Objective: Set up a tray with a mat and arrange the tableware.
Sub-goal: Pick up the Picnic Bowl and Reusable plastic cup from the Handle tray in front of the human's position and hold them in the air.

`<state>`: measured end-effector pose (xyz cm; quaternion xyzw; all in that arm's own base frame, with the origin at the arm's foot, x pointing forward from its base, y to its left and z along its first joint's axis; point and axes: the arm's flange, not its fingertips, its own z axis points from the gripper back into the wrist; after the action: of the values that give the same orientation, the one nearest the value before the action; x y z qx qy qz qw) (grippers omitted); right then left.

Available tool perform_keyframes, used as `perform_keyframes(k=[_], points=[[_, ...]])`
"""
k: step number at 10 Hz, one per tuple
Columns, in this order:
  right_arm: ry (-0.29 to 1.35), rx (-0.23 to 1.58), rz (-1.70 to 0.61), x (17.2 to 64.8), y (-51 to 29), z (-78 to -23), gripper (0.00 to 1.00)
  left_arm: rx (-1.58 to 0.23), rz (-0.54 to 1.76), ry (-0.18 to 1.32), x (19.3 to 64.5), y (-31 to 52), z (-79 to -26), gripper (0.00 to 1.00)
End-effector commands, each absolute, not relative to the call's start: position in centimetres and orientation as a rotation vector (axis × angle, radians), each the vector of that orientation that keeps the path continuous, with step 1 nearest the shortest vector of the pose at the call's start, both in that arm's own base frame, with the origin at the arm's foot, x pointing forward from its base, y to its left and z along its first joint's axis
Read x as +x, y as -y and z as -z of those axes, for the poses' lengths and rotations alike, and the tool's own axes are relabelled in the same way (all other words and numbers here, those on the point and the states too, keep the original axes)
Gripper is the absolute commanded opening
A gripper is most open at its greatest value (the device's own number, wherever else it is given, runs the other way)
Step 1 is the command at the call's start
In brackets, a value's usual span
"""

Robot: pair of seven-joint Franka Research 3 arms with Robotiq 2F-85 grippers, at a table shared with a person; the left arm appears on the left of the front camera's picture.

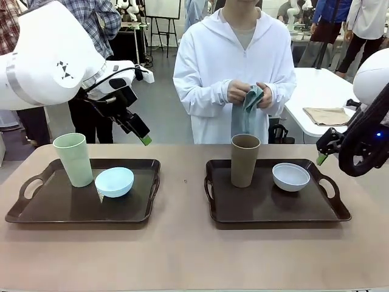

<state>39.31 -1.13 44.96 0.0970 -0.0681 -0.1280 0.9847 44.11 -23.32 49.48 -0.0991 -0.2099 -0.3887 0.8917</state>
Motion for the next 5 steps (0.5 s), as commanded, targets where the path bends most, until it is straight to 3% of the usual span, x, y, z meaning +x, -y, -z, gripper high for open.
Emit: perform_keyframes(k=[1,5], points=[[0.141,0.196,0.280,38.61,1.66,-45.28,1.00,-0.223,0.800,0.420,43.58,21.99,-50.72,1.00],[0.146,0.211,0.272,39.07,1.94,-45.42,1.00,-0.212,0.791,0.428,43.98,22.13,-50.37,1.00]])
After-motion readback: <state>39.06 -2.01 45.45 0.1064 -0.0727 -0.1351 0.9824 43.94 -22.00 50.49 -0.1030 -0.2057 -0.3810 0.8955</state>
